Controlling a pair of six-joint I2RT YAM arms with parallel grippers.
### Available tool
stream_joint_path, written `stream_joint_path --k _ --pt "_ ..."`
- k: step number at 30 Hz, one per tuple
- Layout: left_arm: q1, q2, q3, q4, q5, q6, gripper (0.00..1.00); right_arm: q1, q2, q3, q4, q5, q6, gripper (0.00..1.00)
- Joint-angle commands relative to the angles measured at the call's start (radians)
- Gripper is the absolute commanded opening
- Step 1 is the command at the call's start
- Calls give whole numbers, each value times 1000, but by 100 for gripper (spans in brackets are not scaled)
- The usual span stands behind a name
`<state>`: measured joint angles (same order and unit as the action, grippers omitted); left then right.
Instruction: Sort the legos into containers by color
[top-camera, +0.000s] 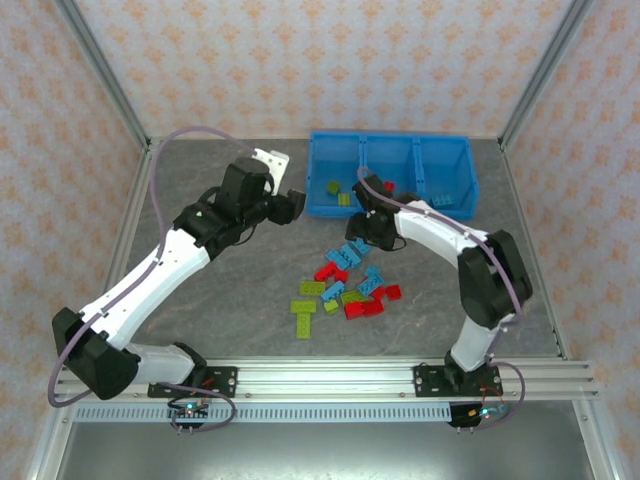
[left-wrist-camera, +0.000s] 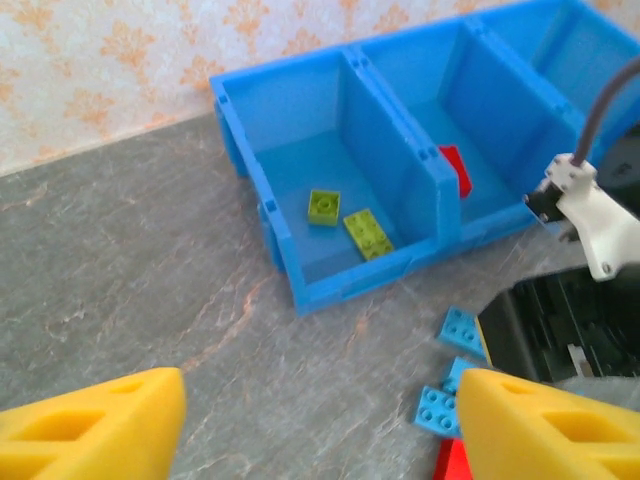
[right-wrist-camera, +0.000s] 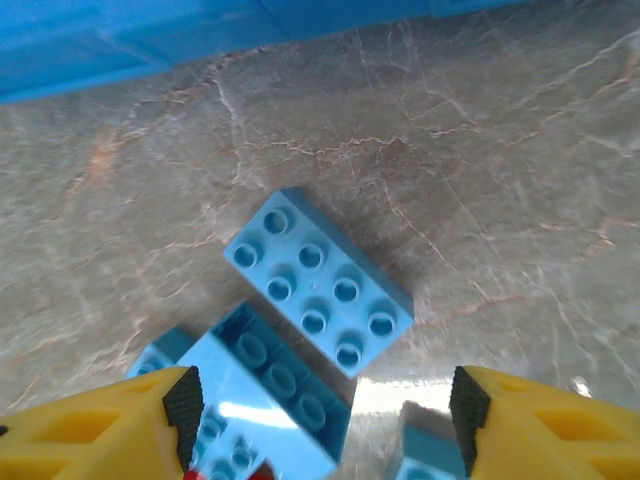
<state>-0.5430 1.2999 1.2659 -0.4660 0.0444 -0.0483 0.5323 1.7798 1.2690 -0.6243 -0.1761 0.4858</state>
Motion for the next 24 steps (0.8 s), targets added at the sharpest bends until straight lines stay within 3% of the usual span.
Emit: stream_joint_path --k 1,9,18,24 --pt "2 -12 -23 86 14 29 78 3 76 43 52 25 -7 66" --pt "1 37 -5 117 65 8 80 5 159 52 55 40 4 65" --pt "1 63 -1 125 63 -10 84 5 144 32 18 98 25 42" --pt "1 66 -4 131 73 -14 85 5 30 2 -17 180 22 26"
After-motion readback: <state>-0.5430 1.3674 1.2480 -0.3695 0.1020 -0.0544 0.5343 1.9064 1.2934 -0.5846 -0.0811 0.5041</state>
